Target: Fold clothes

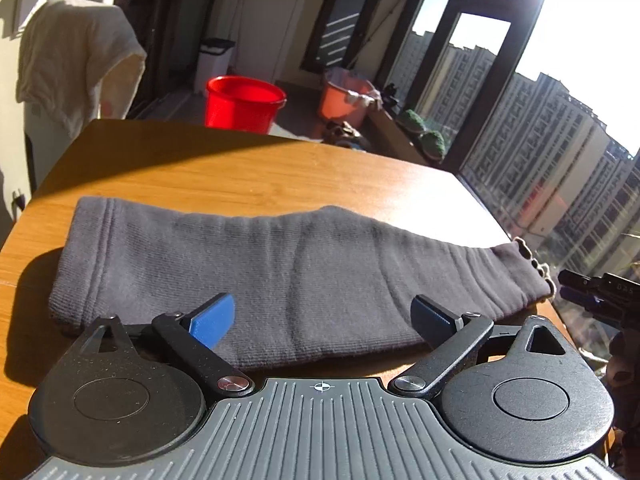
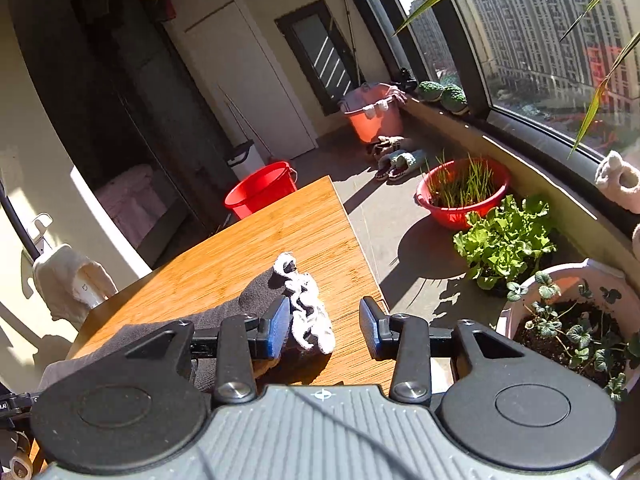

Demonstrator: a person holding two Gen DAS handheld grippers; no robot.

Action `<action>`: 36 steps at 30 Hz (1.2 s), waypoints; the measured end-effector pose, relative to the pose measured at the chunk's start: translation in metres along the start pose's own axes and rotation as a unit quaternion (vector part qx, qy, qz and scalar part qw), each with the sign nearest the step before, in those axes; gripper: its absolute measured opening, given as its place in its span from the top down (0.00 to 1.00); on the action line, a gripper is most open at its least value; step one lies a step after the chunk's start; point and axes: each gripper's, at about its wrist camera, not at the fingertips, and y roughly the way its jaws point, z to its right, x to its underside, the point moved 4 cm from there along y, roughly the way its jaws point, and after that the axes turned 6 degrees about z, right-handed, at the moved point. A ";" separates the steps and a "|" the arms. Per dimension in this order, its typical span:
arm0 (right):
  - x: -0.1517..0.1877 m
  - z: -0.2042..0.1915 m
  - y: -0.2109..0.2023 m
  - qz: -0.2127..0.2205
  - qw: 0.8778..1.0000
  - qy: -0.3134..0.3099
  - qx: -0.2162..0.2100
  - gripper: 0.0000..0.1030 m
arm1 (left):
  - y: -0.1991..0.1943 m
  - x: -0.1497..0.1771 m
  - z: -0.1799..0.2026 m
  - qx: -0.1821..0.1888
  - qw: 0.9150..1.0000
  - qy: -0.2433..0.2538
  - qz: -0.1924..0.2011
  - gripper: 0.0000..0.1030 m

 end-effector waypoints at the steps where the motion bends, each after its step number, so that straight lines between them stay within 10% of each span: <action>1: 0.004 0.000 0.004 -0.004 1.000 0.009 0.001 0.55 | 0.006 0.000 0.013 0.002 1.000 0.011 0.001 0.03; 21: 0.029 -0.038 0.039 0.004 0.999 -0.029 -0.027 0.85 | 0.023 0.030 0.042 -0.055 0.995 0.075 -0.017 0.00; 28: 0.064 -0.128 0.024 0.018 0.950 -0.308 -0.049 0.86 | 0.018 0.000 0.055 0.023 0.999 0.026 -0.010 0.13; 36: 0.088 -0.158 0.031 0.008 0.926 -0.374 -0.041 0.86 | 0.050 -0.019 0.101 0.077 0.996 0.042 -0.028 0.37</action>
